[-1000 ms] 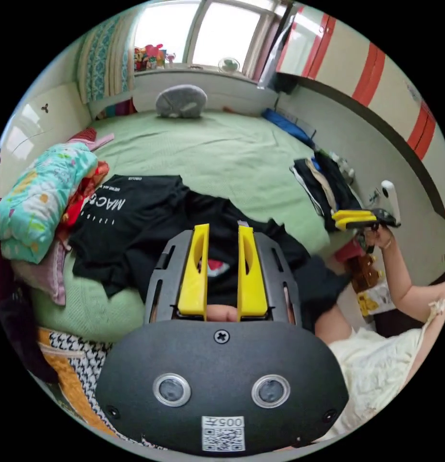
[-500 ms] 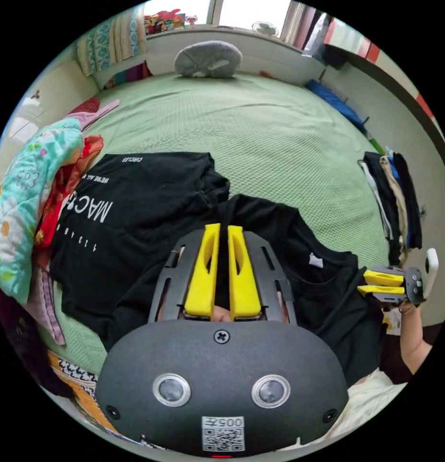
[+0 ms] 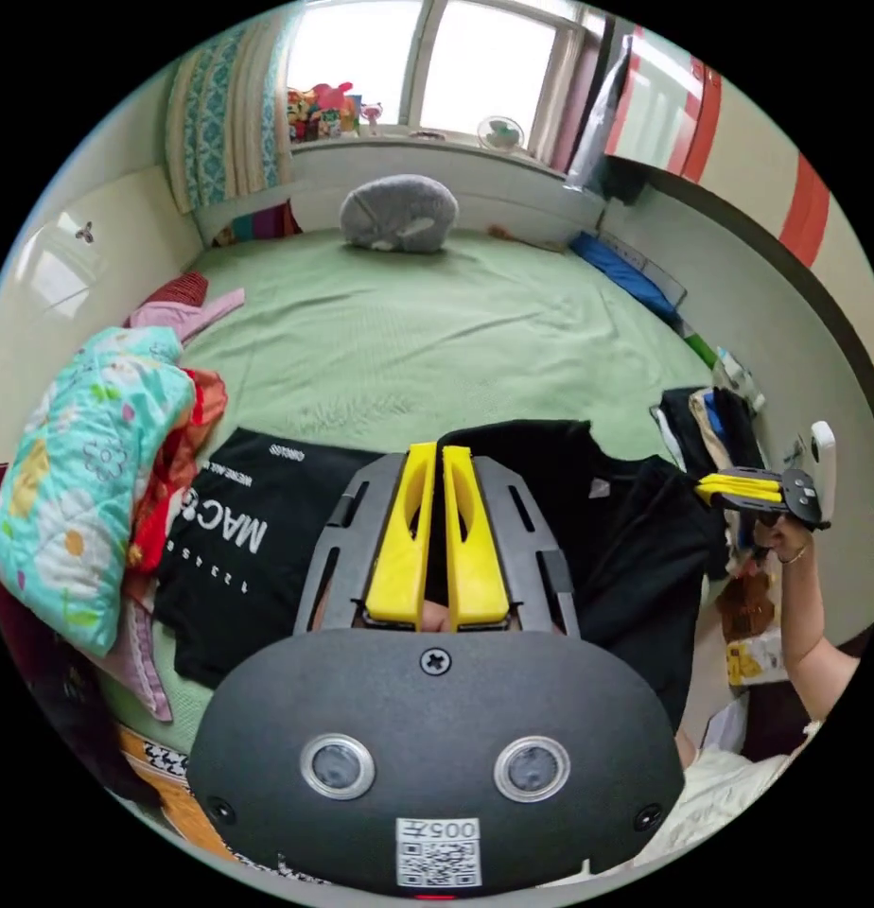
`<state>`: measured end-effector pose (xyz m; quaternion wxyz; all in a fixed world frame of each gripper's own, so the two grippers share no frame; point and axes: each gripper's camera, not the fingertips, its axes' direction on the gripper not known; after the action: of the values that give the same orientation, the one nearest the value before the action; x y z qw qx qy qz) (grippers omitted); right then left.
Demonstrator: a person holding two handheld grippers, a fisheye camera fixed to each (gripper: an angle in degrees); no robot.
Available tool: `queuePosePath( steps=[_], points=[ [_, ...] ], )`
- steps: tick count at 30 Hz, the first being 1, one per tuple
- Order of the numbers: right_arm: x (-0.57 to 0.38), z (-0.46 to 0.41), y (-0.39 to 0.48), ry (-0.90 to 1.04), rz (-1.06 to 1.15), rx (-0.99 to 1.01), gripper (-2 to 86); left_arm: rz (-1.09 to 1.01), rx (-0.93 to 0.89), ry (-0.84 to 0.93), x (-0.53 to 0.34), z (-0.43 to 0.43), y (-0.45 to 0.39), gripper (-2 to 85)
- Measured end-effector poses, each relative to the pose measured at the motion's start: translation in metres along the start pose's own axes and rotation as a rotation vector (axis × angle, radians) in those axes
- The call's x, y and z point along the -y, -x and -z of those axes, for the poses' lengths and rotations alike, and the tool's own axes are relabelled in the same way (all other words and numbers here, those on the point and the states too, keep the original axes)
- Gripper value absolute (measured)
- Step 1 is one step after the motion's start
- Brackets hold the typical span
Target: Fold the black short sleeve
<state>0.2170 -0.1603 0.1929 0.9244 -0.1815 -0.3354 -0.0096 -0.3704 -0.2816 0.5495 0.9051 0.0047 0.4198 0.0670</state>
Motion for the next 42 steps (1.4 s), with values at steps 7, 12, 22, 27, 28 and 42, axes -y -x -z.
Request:
queuePosePath(
  steps=[7, 12, 22, 27, 28, 42],
  points=[
    [0.11, -0.042, -0.083, 0.077, -0.255, -0.179, -0.9, 0.307, -0.051, 0.065, 0.06, -0.068, 0.021, 3.8],
    [0.088, -0.043, -0.083, 0.041, -0.246, -0.155, 1.4, 0.194, -0.264, 0.007, 0.036, -0.084, 0.001, 5.6],
    [-0.068, -0.01, -0.063, 0.083, -0.261, 0.01, 3.8, -0.121, -0.275, 0.158, 0.042, -0.146, -0.121, 10.9],
    [-0.101, 0.002, -0.061, 0.102, -0.318, 0.003, 4.8, -0.176, -0.192, 0.168, 0.064, -0.171, -0.168, 12.5],
    [-0.102, 0.004, -0.061, 0.109, -0.311, 0.002, 4.6, -0.178, -0.171, 0.165, 0.068, -0.176, -0.176, 12.4],
    [-0.117, 0.045, -0.071, 0.088, -0.357, -0.066, 2.8, -0.227, -0.24, 0.102, -0.001, -0.065, -0.16, 2.9]
  ],
)
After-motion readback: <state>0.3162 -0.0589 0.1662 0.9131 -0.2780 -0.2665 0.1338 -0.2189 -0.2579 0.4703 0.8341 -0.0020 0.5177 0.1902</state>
